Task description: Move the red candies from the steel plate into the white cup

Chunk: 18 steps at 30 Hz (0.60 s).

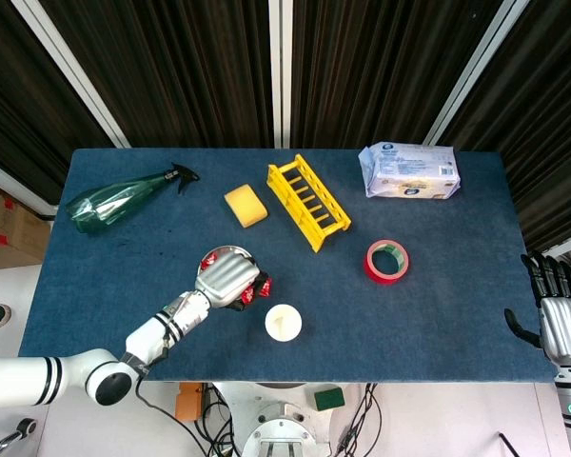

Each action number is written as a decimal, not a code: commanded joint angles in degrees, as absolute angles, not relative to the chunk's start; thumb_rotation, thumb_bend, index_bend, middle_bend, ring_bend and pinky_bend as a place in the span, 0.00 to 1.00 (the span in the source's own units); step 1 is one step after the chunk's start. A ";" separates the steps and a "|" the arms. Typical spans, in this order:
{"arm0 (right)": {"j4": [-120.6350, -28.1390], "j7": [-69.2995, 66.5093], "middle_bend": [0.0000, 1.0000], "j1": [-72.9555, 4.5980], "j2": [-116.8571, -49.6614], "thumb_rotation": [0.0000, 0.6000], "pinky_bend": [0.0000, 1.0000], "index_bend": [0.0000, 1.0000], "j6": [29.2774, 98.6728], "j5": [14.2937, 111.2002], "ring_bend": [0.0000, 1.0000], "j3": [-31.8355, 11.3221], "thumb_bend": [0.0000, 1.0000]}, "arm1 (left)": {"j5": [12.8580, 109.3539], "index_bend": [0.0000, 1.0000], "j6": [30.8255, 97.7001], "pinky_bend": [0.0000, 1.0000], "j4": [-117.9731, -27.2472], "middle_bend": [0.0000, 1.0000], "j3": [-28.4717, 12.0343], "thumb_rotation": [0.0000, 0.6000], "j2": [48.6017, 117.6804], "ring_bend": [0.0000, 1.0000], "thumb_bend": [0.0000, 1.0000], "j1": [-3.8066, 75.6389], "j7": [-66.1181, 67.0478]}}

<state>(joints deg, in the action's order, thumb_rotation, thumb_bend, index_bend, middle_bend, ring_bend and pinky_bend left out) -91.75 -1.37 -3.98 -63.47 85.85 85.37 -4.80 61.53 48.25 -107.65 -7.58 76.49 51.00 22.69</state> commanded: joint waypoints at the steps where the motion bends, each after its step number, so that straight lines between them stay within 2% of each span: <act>1: -91.75 -1.60 0.00 -3.78 -63.39 1.00 0.00 0.00 86.25 85.72 0.00 -4.67 0.30 | 59.93 0.69 49.02 0.51 -110.83 0.67 -7.18 1.00 76.52 0.45 0.35 51.45 23.68; 18: -91.78 -2.73 0.00 -2.97 -62.95 1.00 0.00 0.00 88.17 86.99 0.00 -4.48 0.30 | 57.61 0.69 53.75 0.51 -109.95 0.66 -7.68 1.00 84.59 0.45 0.35 52.81 25.91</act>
